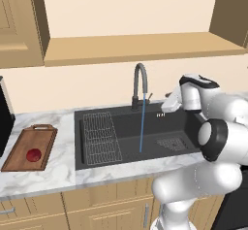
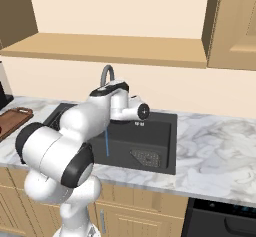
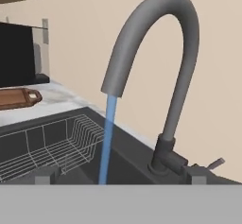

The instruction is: Pick the pear from the sink and place it on the cutting board to airdry. Then turn off the sink faucet.

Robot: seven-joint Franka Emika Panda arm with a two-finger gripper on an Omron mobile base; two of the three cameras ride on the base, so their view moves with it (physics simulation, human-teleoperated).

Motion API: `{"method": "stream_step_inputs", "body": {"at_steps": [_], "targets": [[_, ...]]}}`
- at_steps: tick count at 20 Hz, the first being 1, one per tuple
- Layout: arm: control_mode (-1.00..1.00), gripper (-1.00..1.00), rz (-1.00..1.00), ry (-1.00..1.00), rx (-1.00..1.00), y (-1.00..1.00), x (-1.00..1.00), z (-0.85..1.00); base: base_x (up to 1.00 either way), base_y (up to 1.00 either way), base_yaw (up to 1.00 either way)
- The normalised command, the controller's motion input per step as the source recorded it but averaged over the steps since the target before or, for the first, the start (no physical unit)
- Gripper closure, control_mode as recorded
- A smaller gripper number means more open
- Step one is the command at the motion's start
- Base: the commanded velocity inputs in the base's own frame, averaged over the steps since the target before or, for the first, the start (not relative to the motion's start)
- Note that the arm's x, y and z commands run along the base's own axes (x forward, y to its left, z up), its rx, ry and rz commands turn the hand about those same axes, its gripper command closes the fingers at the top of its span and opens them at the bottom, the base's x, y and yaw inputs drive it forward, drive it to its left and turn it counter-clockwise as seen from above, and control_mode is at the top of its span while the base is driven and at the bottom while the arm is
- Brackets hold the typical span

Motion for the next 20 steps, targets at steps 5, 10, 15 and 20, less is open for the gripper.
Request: {"method": "stream_step_inputs", "body": {"at_steps": [5, 10, 15, 20], "targets": [[-1.00, -1.00, 0.00, 0.01, 0.05, 0.00, 0.25, -0.11, 0.00, 0.00, 0.00], [-1.00, -1.00, 0.00, 0.02, 0.05, 0.00, 0.20, -0.13, 0.00, 0.00, 0.00], [-1.00, -1.00, 0.00, 0.00, 0.01, 0.00, 0.23, -0.05, 0.00, 0.00, 0.00], [-1.00, -1.00, 0.00, 0.00, 0.00, 0.00, 0.30, -0.03, 0.00, 0.00, 0.00]]}}
